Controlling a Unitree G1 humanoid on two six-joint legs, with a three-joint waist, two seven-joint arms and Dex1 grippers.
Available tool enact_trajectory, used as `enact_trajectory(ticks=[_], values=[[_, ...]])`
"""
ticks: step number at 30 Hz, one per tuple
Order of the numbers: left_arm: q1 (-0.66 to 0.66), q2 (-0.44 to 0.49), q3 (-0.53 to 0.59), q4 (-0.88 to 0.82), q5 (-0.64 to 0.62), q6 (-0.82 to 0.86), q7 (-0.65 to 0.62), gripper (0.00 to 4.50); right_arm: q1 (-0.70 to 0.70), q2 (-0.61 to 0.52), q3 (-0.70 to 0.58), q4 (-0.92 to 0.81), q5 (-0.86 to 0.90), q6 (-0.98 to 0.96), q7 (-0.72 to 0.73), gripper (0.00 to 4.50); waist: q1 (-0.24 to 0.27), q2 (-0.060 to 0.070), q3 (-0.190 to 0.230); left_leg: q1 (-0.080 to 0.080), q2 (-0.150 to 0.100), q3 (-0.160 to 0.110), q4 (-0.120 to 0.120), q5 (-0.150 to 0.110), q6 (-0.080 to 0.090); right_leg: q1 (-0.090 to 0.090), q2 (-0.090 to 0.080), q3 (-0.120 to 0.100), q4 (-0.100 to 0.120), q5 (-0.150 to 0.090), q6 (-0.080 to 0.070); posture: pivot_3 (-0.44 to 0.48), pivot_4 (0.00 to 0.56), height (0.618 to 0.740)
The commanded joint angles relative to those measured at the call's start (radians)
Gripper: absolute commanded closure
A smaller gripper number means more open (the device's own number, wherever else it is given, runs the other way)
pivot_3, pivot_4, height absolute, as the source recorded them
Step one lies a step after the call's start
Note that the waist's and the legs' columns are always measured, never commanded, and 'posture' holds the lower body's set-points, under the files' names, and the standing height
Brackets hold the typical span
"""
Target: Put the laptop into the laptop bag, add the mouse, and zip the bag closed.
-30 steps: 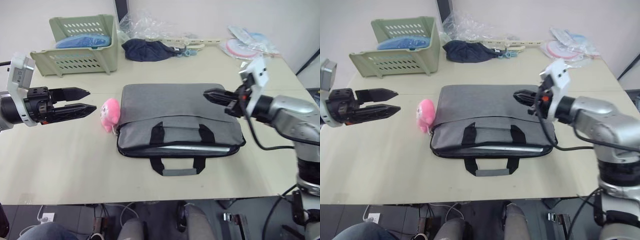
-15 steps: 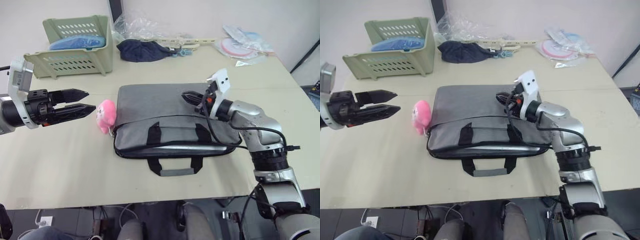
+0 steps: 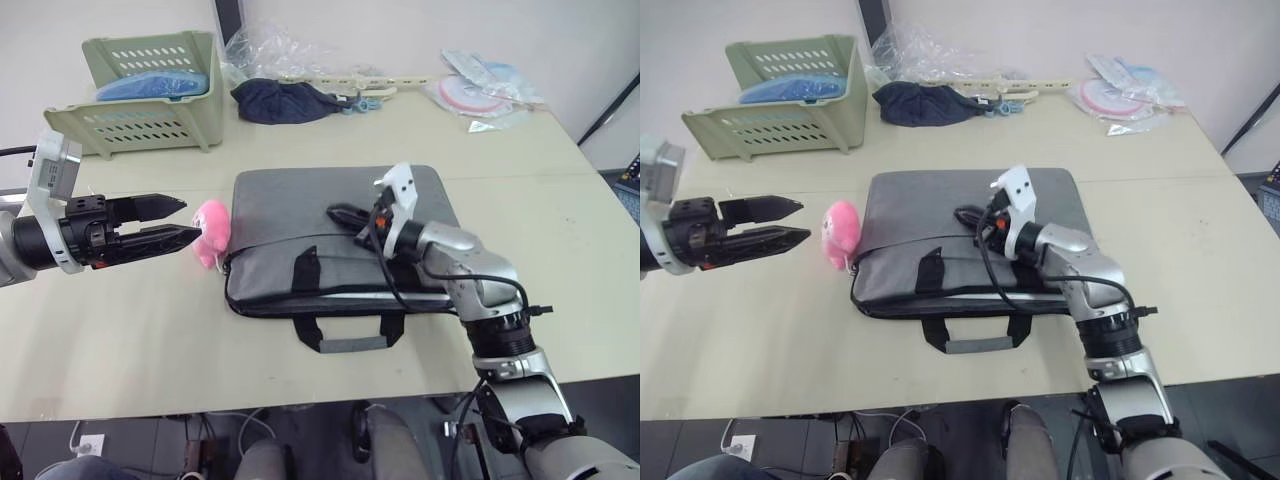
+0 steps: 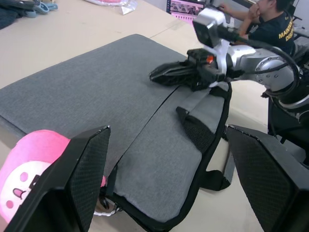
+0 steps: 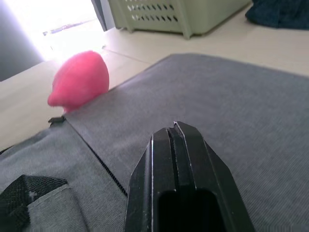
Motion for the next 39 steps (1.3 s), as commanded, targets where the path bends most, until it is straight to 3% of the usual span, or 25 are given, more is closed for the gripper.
enact_trajectory(ticks=[1, 13, 31, 39], values=[[0.0, 0.005, 0.049, -0.019, -0.026, -0.001, 0.006, 0.39, 0.005, 0.006, -0.002, 0.004, -0.011, -0.029, 0.017, 4.39, -0.002, 0.0, 0.0, 0.0, 0.0, 0.0, 0.0, 0.0, 0.0, 0.0, 0.0, 0.0, 0.0, 0.0, 0.0, 0.0, 0.15, 0.74], [0.016, -0.003, 0.057, -0.048, -0.055, 0.009, 0.042, 0.39, 0.03, 0.019, 0.001, 0.228, -0.04, -0.071, 0.071, 4.39, -0.012, -0.004, -0.003, 0.004, 0.0, 0.0, 0.0, 0.0, 0.0, 0.002, 0.0, 0.001, 0.002, 0.0, -0.001, 0.0, 0.15, 0.74], [0.01, -0.055, 0.042, -0.036, -0.034, -0.013, 0.106, 0.39, 0.101, 0.01, 0.109, 0.195, -0.163, -0.16, 0.131, 4.39, -0.012, -0.01, -0.008, 0.005, 0.0, 0.0, -0.001, 0.0, -0.001, 0.003, 0.0, 0.001, 0.003, -0.001, -0.002, 0.0, 0.15, 0.74], [-0.033, -0.117, 0.062, 0.209, 0.114, -0.162, 0.221, 0.39, 0.074, 0.017, 0.09, 0.228, -0.17, -0.174, 0.133, 4.39, -0.013, -0.011, -0.01, 0.005, 0.0, 0.0, 0.0, 0.0, -0.001, 0.003, 0.0, 0.001, 0.003, -0.001, -0.002, 0.0, 0.15, 0.74]])
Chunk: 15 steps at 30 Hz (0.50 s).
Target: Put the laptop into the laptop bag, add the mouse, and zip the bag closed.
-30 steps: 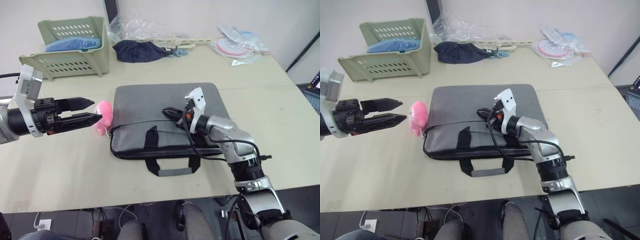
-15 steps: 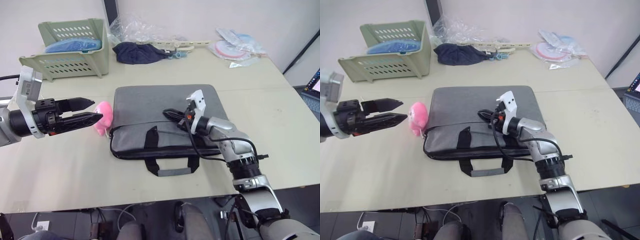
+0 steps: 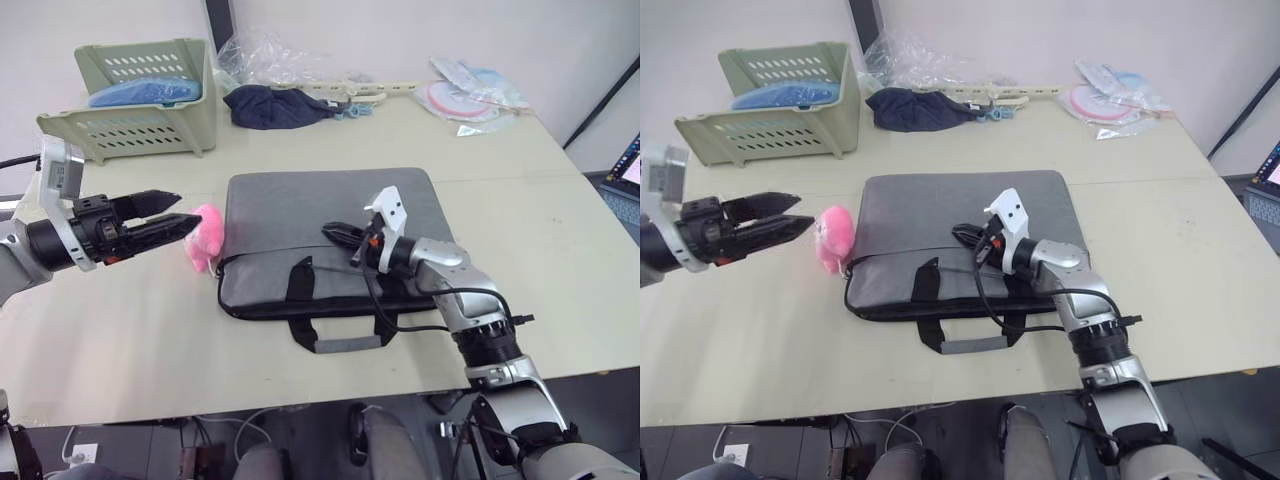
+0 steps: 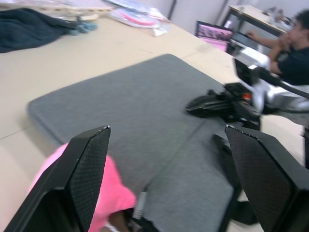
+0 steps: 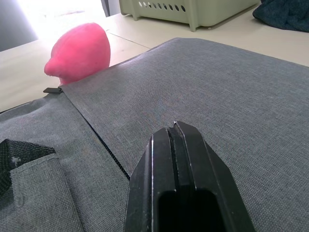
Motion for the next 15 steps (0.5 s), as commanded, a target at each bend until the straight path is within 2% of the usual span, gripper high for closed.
enact_trajectory(ticks=[1, 4, 7, 15], values=[[-0.028, -0.013, 0.046, 0.133, 0.078, -0.103, 0.047, 0.39, 0.038, 0.002, 0.045, 0.086, -0.039, 0.032, 0.017, 4.39, 0.0, 0.0, 0.0, 0.0, 0.0, 0.0, 0.0, 0.0, 0.0, 0.0, 0.0, 0.0, 0.0, 0.0, 0.0, 0.0, 0.15, 0.74], [-0.027, -0.04, 0.048, 0.265, 0.127, -0.173, 0.06, 0.39, 0.032, 0.004, 0.038, 0.089, -0.038, 0.033, 0.015, 4.39, -0.001, 0.0, -0.003, 0.001, 0.0, 0.0, 0.0, 0.0, 0.0, 0.0, 0.0, 0.0, 0.001, 0.0, 0.0, 0.0, 0.15, 0.74], [-0.005, -0.066, 0.017, 0.323, 0.168, -0.226, 0.034, 0.39, 0.034, 0.004, 0.037, 0.083, -0.036, 0.037, 0.014, 4.39, -0.002, -0.001, -0.004, 0.001, 0.0, 0.001, 0.0, 0.0, 0.0, 0.0, 0.0, -0.001, 0.001, 0.0, 0.0, 0.0, 0.15, 0.74], [-0.056, -0.194, 0.013, 0.48, 0.167, -0.281, 0.001, 0.39, 0.04, 0.0, 0.032, 0.069, -0.034, 0.045, 0.01, 4.39, -0.002, -0.002, -0.006, 0.001, 0.0, 0.001, 0.0, 0.0, 0.0, 0.0, 0.0, -0.001, 0.001, 0.0, 0.0, 0.0, 0.15, 0.74]])
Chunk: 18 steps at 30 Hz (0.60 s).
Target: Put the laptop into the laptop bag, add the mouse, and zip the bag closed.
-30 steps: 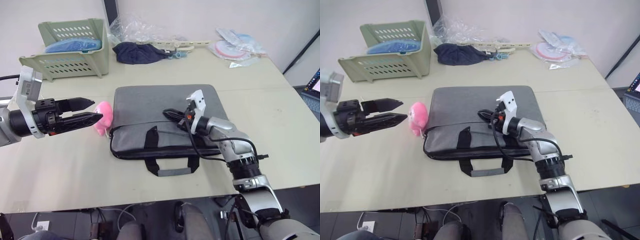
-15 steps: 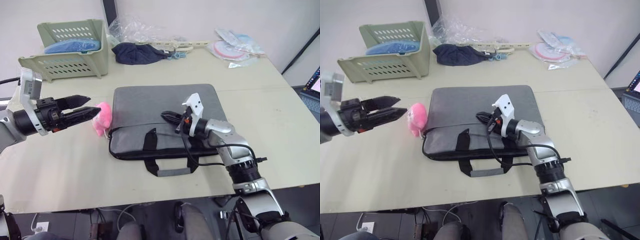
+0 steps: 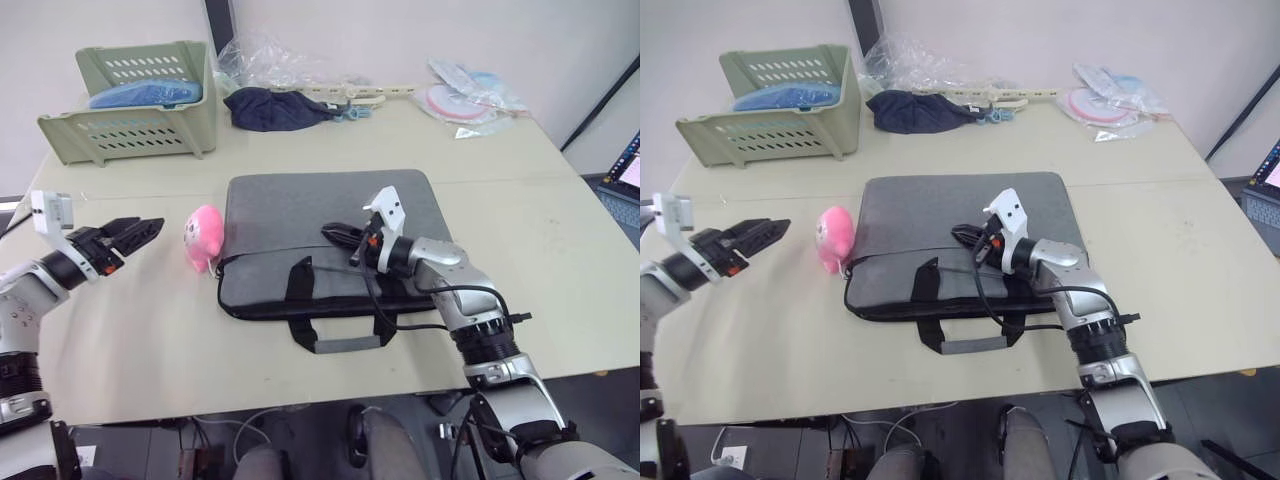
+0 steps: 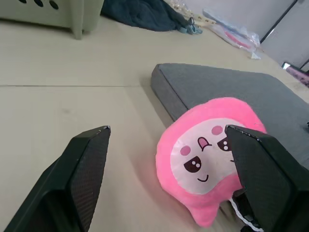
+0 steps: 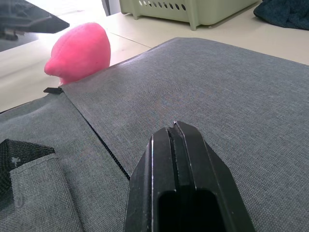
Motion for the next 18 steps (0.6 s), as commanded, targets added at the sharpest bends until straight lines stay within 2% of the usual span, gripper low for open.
enact_trajectory(ticks=[1, 9, 18], values=[[-0.041, -0.026, 0.014, 0.041, -0.005, -0.037, -0.024, 0.39, 0.053, -0.006, 0.036, 0.051, -0.034, 0.046, 0.005, 4.39, -0.001, -0.001, -0.001, 0.0, 0.0, 0.0, 0.0, 0.0, 0.0, 0.0, 0.0, 0.0, 0.0, 0.0, 0.0, 0.0, 0.15, 0.74], [-0.124, -0.099, -0.015, 0.105, 0.0, -0.033, -0.058, 0.39, 0.06, -0.014, 0.027, 0.038, -0.033, 0.054, -0.001, 4.39, 0.001, -0.003, -0.002, 0.0, 0.0, -0.001, 0.0, 0.0, 0.0, 0.001, 0.0, -0.001, 0.0, 0.0, 0.0, 0.0, 0.15, 0.74], [-0.125, -0.138, -0.069, 0.135, 0.031, -0.035, -0.093, 0.39, 0.073, -0.02, 0.019, 0.017, -0.033, 0.065, -0.013, 4.39, 0.003, -0.003, -0.002, 0.0, 0.0, -0.002, 0.0, 0.0, 0.0, 0.001, 0.0, -0.002, 0.0, 0.0, 0.0, 0.0, 0.15, 0.74]])
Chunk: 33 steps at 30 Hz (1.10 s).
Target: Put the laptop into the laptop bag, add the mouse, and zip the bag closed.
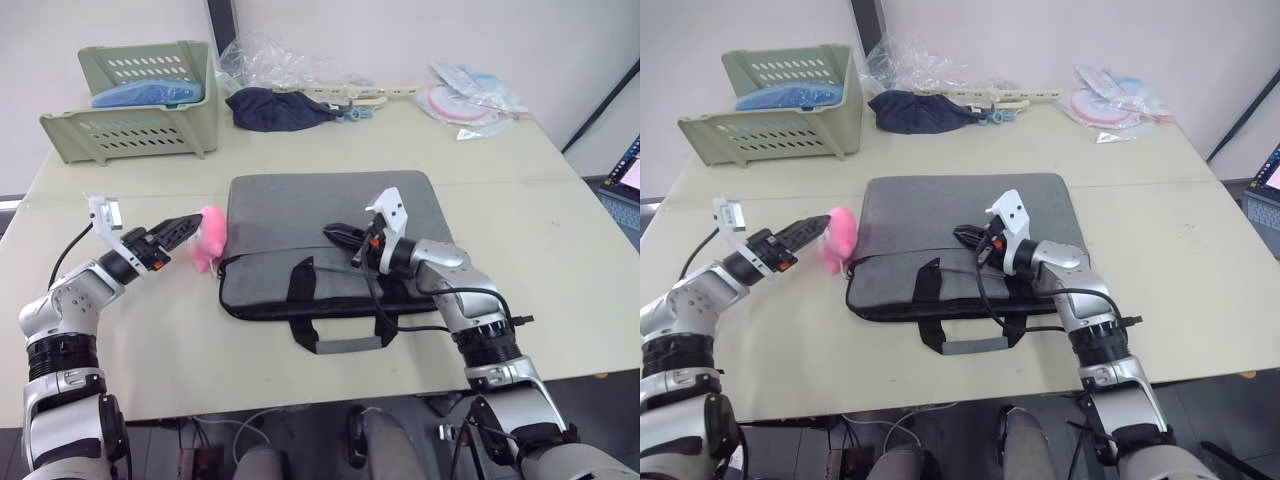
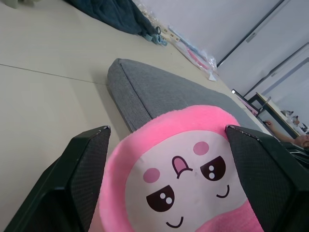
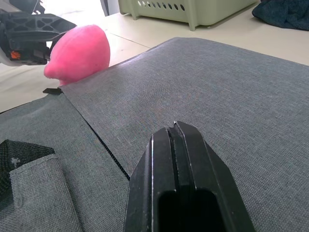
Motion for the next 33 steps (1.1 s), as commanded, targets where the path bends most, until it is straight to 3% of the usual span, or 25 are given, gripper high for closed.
enact_trajectory(ticks=[1, 14, 16, 21, 25, 33], values=[[-0.004, -0.007, -0.024, 0.011, 0.021, -0.014, -0.031, 0.39, 0.057, -0.018, 0.028, 0.036, -0.032, 0.062, -0.007, 4.39, 0.001, 0.0, 0.0, 0.0, 0.0, 0.0, 0.0, 0.0, 0.0, 0.0, 0.0, 0.0, 0.0, 0.0, 0.0, 0.0, 0.15, 0.74], [0.036, -0.011, -0.075, -0.017, 0.035, 0.018, -0.098, 0.39, 0.061, -0.018, 0.022, 0.035, -0.036, 0.064, -0.014, 4.39, 0.004, 0.0, -0.001, 0.0, 0.0, -0.002, 0.0, 0.0, 0.0, 0.002, 0.0, 0.0, -0.001, 0.0, 0.0, 0.0, 0.15, 0.74], [0.032, -0.012, -0.064, -0.012, 0.04, 0.01, -0.082, 0.97, 0.064, -0.017, 0.024, 0.033, -0.037, 0.062, -0.014, 4.5, 0.004, 0.0, -0.001, 0.0, 0.0, -0.003, 0.0, 0.0, 0.0, 0.003, 0.0, 0.0, -0.001, 0.0, 0.0, 0.0, 0.15, 0.74], [0.042, -0.008, -0.06, -0.027, 0.034, 0.015, -0.096, 3.1, 0.067, -0.014, 0.024, 0.029, -0.037, 0.064, -0.017, 4.5, 0.004, 0.0, -0.001, 0.0, 0.0, -0.003, 0.0, 0.0, 0.0, 0.003, 0.0, -0.001, -0.001, 0.0, 0.0, 0.0, 0.15, 0.74], [0.052, -0.008, -0.065, -0.051, 0.024, 0.042, -0.103, 4.47, 0.066, -0.014, 0.026, 0.029, -0.037, 0.064, -0.018, 4.5, 0.004, 0.0, -0.001, 0.0, 0.0, -0.004, 0.0, 0.0, 0.0, 0.003, 0.0, -0.001, -0.001, 0.0, 0.0, 0.0, 0.15, 0.74], [0.102, 0.024, -0.039, -0.132, -0.001, 0.134, -0.094, 4.47, 0.067, -0.011, 0.026, 0.032, -0.035, 0.067, -0.019, 4.5, 0.004, 0.001, -0.001, 0.0, 0.0, -0.005, 0.0, 0.0, 0.0, 0.005, 0.0, -0.001, -0.002, 0.0, 0.0, 0.0, 0.15, 0.74]])
